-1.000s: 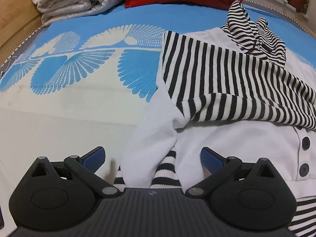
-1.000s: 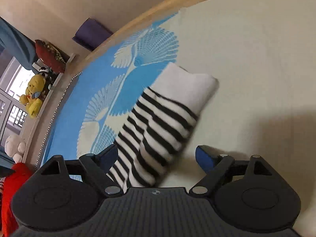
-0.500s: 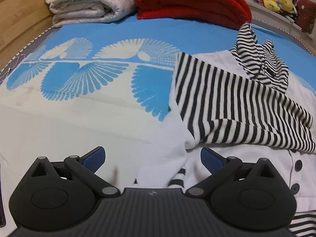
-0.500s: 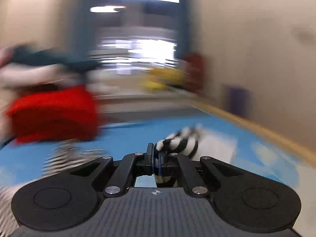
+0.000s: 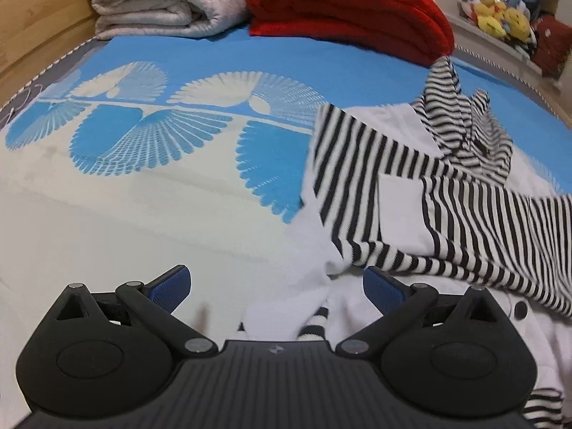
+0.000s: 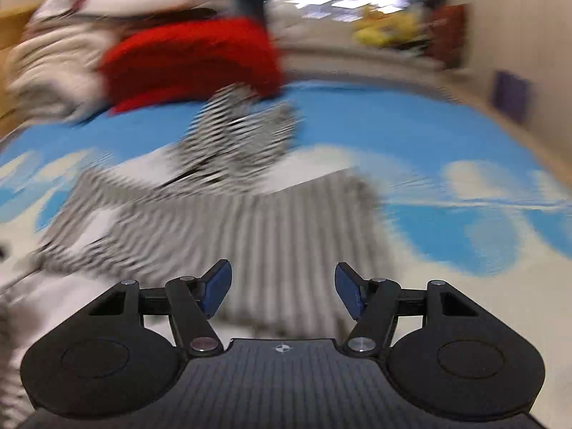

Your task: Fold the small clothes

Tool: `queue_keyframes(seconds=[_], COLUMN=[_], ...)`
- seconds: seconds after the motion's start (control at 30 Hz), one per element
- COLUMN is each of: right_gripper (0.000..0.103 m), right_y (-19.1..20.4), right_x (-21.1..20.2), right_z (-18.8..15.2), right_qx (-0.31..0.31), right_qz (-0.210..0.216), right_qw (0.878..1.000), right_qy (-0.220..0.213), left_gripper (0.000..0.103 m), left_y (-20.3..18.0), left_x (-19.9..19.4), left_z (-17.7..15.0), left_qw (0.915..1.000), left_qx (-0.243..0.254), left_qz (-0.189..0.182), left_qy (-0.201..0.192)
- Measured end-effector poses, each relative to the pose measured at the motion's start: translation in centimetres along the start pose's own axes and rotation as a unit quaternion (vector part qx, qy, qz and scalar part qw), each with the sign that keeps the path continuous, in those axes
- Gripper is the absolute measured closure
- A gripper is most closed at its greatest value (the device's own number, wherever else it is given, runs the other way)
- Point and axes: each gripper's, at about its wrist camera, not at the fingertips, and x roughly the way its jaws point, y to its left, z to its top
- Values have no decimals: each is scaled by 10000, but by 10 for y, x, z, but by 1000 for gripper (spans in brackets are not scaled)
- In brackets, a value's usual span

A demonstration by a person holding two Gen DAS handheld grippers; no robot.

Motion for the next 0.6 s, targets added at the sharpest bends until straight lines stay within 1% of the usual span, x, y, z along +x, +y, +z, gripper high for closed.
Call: queue_keyframes(seconds=[0.07,0.13,0.17,0.2,0.23,0.27,0.3,0.33,0.37,0.4,0.43,0.47,0.53,0.6], right_gripper=[42,49,49,50,50,50,49,47,46,42,39,38,32,28], right_y=[-15,-26,-25,-21,-18,-14,-11,-9,-11,-13,-15,-18,-20,-26], right_x=[10,35,50,65,79,82,82,79,73,65,50,40,17,-7], right_z=[-6,-17,-24,-32,-38,-42,-40,-36,-31,-28,-27,-26,-29,-31], right_qx=[114,-8,-155,-254,-325,-411,-502,-503,-358,-203,-109,-48,-19,81], right_qz=[-176,-277,-346,-331,-301,-356,-396,-369,-208,-83,-27,14,34,45], right_qw=[9998,9994,9981,9958,9936,9945,9938,9936,9953,9966,9972,9979,9986,9987], right_qy=[-5,204,477,809,1042,895,907,945,873,792,733,645,532,508], left_gripper=[0,0,0,0,0,0,0,0,0,0,0,0,0,0], left_y=[-7,-11,-11,-11,-12,-11,-10,-7,-5,-3,-1,-1,0,-1], left_x=[4,13,18,23,30,37,40,42,42,40,37,34,26,17], left_z=[-4,-9,-11,-12,-14,-15,-15,-15,-14,-13,-12,-11,-13,-16], left_qw=[9998,9993,9990,9986,9978,9969,9965,9966,9969,9971,9976,9978,9983,9984], left_qx=[162,297,352,402,456,482,465,410,337,279,230,215,244,279], left_qz=[98,198,230,261,320,378,400,372,324,281,224,195,154,146], left_qy=[18,97,158,238,370,493,565,605,637,644,616,588,515,471])
